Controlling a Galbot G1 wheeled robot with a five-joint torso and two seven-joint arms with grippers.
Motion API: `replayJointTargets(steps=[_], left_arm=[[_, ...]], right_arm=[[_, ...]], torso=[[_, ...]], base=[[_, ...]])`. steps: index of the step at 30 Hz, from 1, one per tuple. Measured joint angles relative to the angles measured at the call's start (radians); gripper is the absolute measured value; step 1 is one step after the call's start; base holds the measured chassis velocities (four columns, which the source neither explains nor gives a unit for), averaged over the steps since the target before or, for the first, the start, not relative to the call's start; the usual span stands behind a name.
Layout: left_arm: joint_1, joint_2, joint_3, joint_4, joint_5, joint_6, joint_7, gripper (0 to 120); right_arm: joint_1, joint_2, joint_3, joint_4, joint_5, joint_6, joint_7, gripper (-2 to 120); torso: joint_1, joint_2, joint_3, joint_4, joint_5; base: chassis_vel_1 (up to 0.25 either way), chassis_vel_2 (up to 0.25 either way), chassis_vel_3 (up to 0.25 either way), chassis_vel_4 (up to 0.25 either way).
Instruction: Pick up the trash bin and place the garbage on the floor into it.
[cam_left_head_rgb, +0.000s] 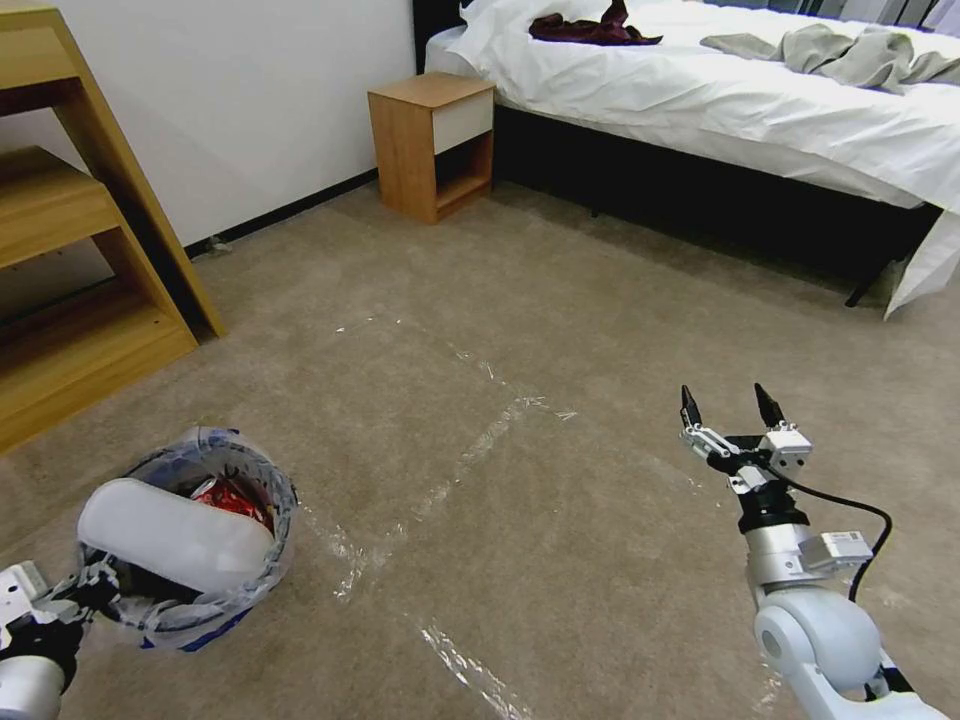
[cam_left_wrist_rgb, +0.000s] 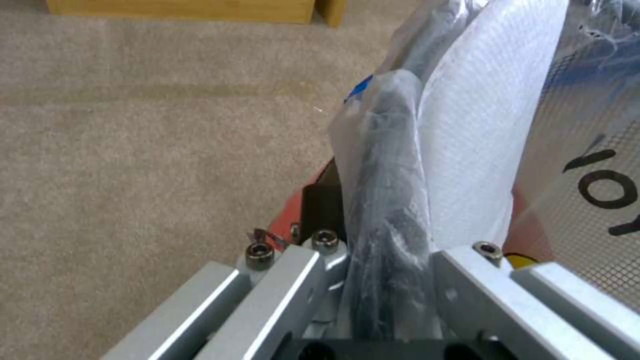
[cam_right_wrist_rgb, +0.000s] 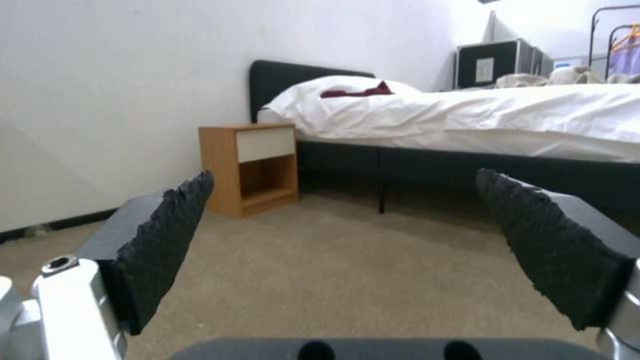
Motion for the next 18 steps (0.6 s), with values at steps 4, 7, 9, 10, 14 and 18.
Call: replayJointTargets(steps=[4,7,9,10,14,18], left_arm=[[-0.001,0.003,-0.009,0.000,-0.008,0.002,-0.002,1],[-0.002,0.005,-0.019,0.004,-0.018,0.006,-0.004,1],[-0.002,0.006,-0.020,0.005,-0.019,0.006,-0.004,1],[-0.002,0.006,-0.022,0.007,-0.020,0.006,-0.004,1],[0.001,0.007,-0.024,0.008,-0.021,0.006,-0.005,1],[0.002,0.006,-0.026,0.009,-0.022,0.006,-0.005,1]], right_arm=[[0.004,0.001,-0.007,-0.003,-0.005,0.001,0.006,100],[0.015,0.004,-0.019,-0.012,-0.019,0.001,0.006,98],[0.017,0.005,-0.022,-0.013,-0.024,0.001,0.006,98],[0.020,0.004,-0.027,-0.016,-0.031,0.001,0.005,97],[0.025,0.005,-0.041,-0.019,-0.047,-0.007,0.005,91],[0.025,0.008,-0.053,-0.020,-0.063,-0.016,0.007,95]], torso=[[0.000,0.000,0.000,-0.0001,-0.0001],[0.000,0.000,0.000,0.0000,0.0000],[0.000,0.000,0.000,0.0000,0.0000],[0.000,0.000,0.000,0.0000,0.0000],[0.000,0.000,0.000,0.0000,-0.0001],[0.000,0.000,0.000,0.0000,0.0000]], base=[[0.000,0.000,0.000,0.000],[0.000,0.000,0.000,0.000],[0.000,0.000,0.000,0.000],[0.000,0.000,0.000,0.000],[0.000,0.000,0.000,0.000],[-0.018,0.012,0.003,-0.004]])
